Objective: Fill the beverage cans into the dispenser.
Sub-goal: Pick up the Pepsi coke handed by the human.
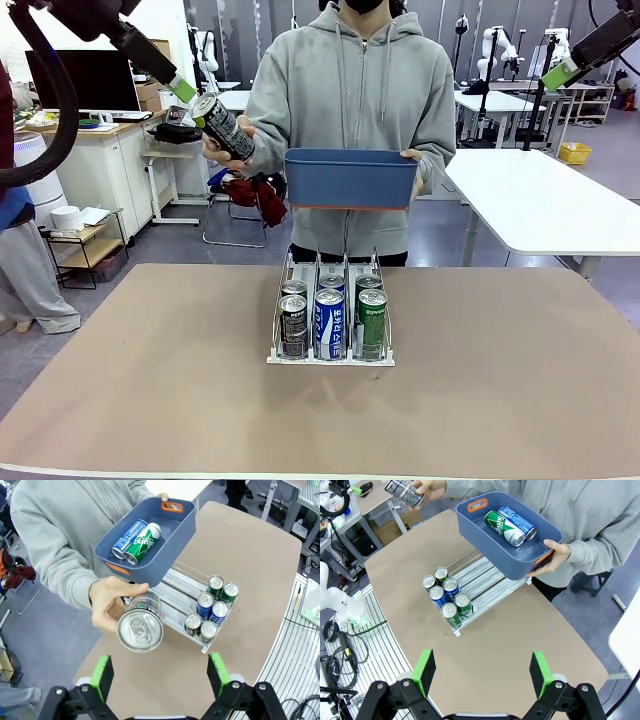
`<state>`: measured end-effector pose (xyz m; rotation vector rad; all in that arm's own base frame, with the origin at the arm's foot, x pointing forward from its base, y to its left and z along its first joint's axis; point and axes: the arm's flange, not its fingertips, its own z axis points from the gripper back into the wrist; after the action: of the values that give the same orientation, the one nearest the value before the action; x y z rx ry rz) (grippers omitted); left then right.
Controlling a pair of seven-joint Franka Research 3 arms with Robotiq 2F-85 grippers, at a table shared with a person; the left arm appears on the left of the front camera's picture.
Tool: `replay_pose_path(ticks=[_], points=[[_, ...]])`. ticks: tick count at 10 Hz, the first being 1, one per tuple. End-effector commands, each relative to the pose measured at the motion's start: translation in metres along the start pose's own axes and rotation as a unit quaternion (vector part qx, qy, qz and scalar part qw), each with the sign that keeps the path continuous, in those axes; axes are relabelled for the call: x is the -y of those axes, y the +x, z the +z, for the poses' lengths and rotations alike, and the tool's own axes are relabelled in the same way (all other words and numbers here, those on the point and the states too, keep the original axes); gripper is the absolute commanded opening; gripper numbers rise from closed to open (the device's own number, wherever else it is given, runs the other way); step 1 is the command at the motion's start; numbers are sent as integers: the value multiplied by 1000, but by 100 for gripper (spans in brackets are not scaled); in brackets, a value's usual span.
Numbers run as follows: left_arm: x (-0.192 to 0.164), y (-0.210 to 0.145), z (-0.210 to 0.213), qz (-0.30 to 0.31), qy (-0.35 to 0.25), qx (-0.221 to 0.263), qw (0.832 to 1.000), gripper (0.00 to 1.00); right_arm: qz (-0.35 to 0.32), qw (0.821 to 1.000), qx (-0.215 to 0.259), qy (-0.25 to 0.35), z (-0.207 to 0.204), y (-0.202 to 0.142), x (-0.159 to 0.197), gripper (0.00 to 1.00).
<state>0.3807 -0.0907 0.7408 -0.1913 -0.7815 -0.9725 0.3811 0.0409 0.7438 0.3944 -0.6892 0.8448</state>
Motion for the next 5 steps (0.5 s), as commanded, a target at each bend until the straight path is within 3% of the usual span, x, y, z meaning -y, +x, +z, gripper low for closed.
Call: replay_pose_path(ticks=[1, 5], points=[[4, -2, 10, -4, 9, 2, 1000, 100, 0, 1000, -1, 1, -2, 0, -1, 100], [-4, 1, -1, -20, 18, 1, 1000, 100, 0, 1000, -1, 1, -2, 0, -1, 100]])
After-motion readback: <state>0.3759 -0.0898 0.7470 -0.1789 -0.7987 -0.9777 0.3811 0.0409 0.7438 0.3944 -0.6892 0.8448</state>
